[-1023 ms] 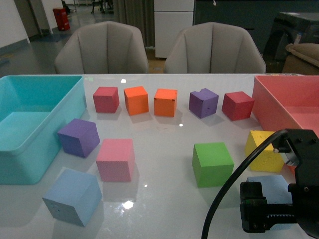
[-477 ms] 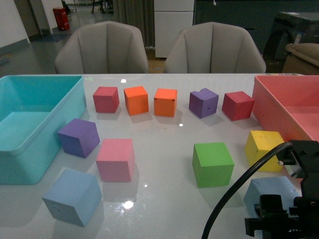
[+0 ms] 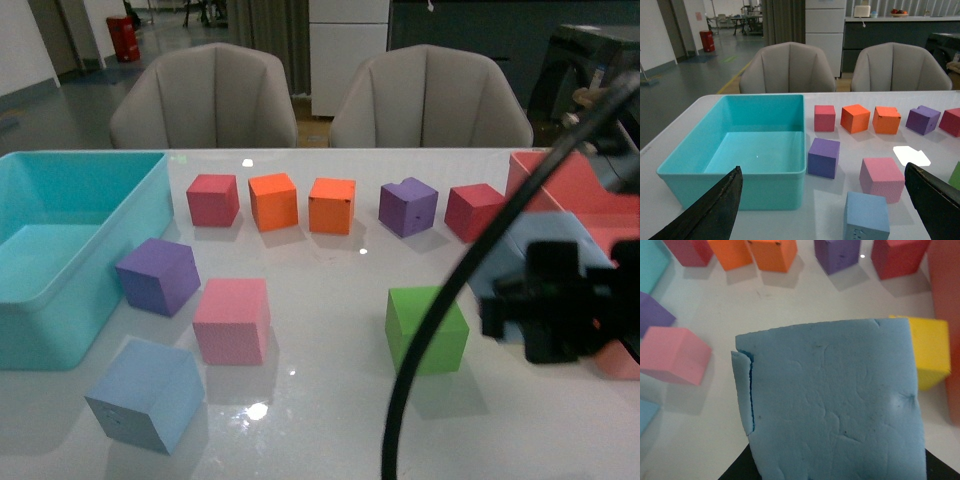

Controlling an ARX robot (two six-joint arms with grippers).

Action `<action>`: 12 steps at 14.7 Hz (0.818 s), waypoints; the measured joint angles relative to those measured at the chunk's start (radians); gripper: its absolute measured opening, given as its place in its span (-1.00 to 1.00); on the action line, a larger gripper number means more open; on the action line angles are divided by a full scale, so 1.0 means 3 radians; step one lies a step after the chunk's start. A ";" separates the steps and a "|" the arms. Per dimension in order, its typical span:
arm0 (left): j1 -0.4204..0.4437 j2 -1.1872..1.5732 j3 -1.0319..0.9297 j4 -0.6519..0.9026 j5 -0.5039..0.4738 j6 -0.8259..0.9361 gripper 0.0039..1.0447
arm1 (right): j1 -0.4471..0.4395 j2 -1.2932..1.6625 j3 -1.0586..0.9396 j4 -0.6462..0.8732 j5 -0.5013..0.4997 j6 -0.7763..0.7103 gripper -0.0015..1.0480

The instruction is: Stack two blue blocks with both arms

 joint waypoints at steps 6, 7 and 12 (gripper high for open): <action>0.0000 0.0000 0.0000 -0.0001 0.0000 0.0000 0.88 | 0.0170 0.1387 0.1706 -0.0628 0.0079 0.0122 -0.19; 0.0000 0.0000 0.0000 -0.0001 0.0000 0.0000 0.88 | 0.0191 0.1598 0.1968 -0.0730 0.0085 0.0121 -0.19; 0.0000 0.0000 0.0000 0.0000 0.0000 0.0000 0.88 | 0.0239 0.2499 0.3023 -0.1204 0.0098 0.0151 -0.19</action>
